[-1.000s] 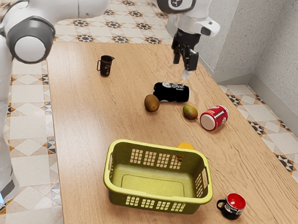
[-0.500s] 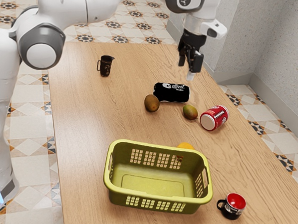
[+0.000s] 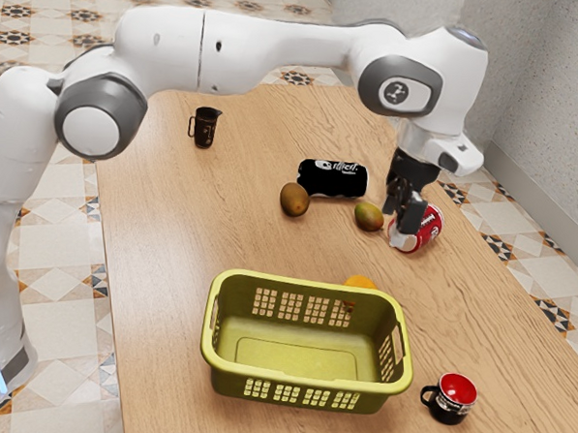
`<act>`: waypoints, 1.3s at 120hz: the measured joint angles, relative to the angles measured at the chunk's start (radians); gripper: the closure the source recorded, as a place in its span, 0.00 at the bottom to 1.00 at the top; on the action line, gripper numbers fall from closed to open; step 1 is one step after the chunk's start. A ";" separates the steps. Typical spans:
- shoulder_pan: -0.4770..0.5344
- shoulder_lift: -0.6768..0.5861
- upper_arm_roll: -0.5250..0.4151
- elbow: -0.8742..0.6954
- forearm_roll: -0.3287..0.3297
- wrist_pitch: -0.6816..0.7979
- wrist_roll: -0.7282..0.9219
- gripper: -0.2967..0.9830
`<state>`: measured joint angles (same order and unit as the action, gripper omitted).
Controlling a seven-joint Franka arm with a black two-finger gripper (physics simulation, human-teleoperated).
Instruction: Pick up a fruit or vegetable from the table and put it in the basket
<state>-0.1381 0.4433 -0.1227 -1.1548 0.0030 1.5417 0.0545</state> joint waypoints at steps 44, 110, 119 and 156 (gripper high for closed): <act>-0.012 0.002 0.005 -0.161 -0.001 0.129 0.005 0.23; 0.031 -0.057 0.066 -0.269 -0.261 0.129 0.024 0.23; 0.032 -0.053 0.069 -0.287 -0.268 0.130 0.027 0.23; 0.035 -0.036 0.071 -0.295 -0.242 0.130 0.035 0.23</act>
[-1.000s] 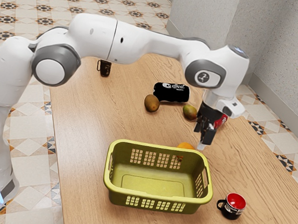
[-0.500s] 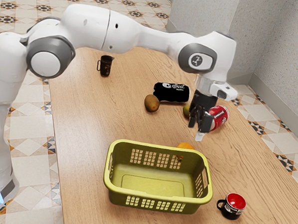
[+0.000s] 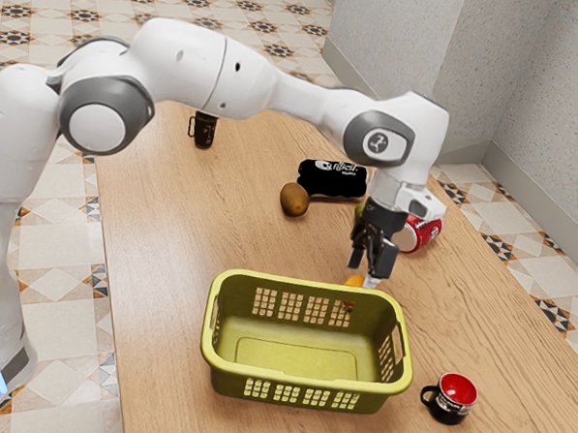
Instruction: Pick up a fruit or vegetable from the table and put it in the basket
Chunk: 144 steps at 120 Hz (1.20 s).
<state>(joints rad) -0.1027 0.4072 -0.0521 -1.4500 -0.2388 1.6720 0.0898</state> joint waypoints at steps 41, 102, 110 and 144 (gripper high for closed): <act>-0.003 0.014 -0.003 -0.015 0.003 0.024 0.005 0.23; -0.008 0.017 -0.017 -0.028 0.033 0.049 0.002 0.49; -0.008 0.007 -0.036 0.015 0.079 0.038 -0.003 0.50; -0.006 -0.085 -0.116 0.227 0.321 -0.136 -0.034 0.52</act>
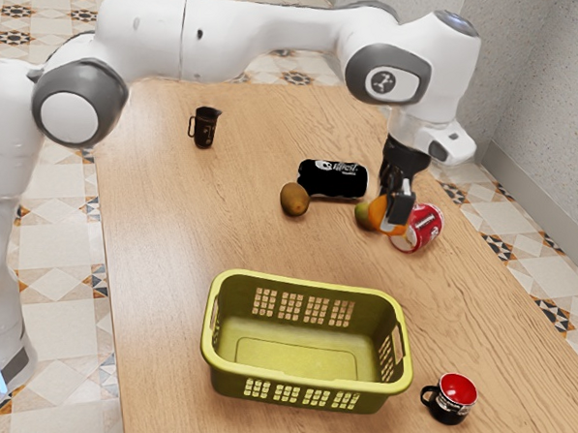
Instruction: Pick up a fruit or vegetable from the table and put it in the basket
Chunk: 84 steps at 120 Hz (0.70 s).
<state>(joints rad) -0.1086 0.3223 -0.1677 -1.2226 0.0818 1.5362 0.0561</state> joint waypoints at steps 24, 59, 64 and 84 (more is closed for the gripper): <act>-0.005 -0.081 -0.182 -0.067 0.007 -0.086 -0.017 0.52; -0.006 -0.143 -0.284 -0.278 -0.025 -0.043 -0.052 0.52; -0.005 -0.145 -0.285 -0.285 -0.031 -0.037 -0.056 0.44; -0.005 -0.149 -0.296 -0.290 -0.045 -0.022 -0.071 0.30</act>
<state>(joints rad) -0.1133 0.1737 -0.4642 -1.5130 0.0363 1.5143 -0.0152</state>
